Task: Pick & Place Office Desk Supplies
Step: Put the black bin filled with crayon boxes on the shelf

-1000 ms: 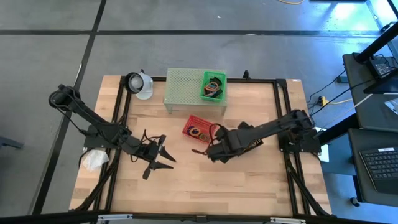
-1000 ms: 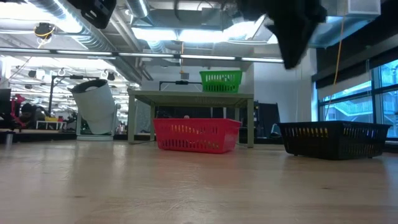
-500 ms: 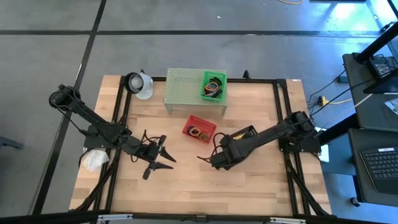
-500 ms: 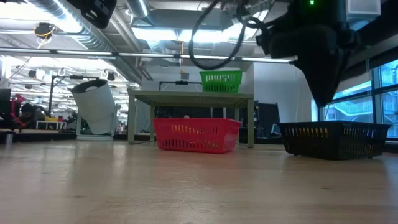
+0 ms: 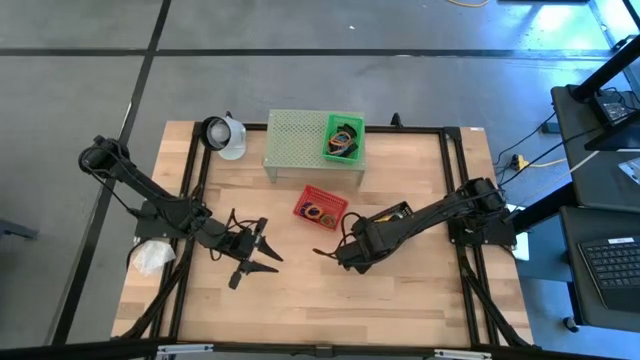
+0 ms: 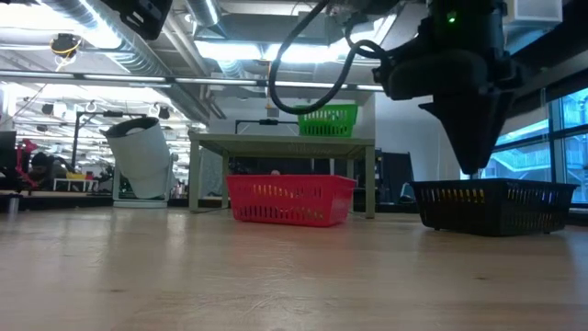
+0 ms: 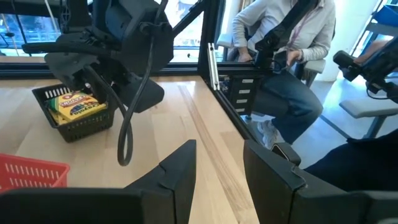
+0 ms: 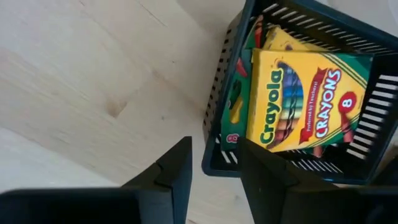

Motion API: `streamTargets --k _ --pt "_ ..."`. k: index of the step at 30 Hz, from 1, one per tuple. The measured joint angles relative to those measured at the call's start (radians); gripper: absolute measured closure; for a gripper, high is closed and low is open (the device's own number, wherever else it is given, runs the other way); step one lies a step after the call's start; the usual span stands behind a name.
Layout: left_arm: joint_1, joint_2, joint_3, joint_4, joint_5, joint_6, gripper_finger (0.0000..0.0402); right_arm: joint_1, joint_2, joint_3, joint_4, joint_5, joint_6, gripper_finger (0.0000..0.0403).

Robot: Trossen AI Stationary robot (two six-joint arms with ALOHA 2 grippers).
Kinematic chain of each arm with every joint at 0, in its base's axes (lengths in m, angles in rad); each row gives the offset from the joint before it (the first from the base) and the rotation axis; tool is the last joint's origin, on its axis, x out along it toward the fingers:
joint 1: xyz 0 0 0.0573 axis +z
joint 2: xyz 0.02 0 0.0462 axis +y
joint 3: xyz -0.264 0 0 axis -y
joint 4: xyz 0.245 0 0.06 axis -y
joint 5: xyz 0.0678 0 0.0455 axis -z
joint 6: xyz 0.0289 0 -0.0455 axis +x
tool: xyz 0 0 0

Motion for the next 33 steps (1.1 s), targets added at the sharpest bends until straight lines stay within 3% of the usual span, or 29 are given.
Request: streamTargets --k 18,22,28,33 --pt "0.0 0.0 0.0 0.0 0.0 0.0 0.0274 -0.055 -0.003 -0.164 0.169 -0.002 -0.026 0.0279" --pt "0.0 0.0 0.0 0.0 0.0 0.0 0.0274 -0.065 -0.008 -0.184 0.201 -0.003 -0.047 0.0308" --pt "0.0 0.0 0.0 0.0 0.0 0.0 0.0274 -0.079 0.001 -0.189 0.228 -0.006 -0.107 0.0386" --pt "0.0 0.0 0.0 0.0 0.0 0.0 0.0274 -0.079 0.0 -0.19 0.248 -0.011 -0.115 0.0396"
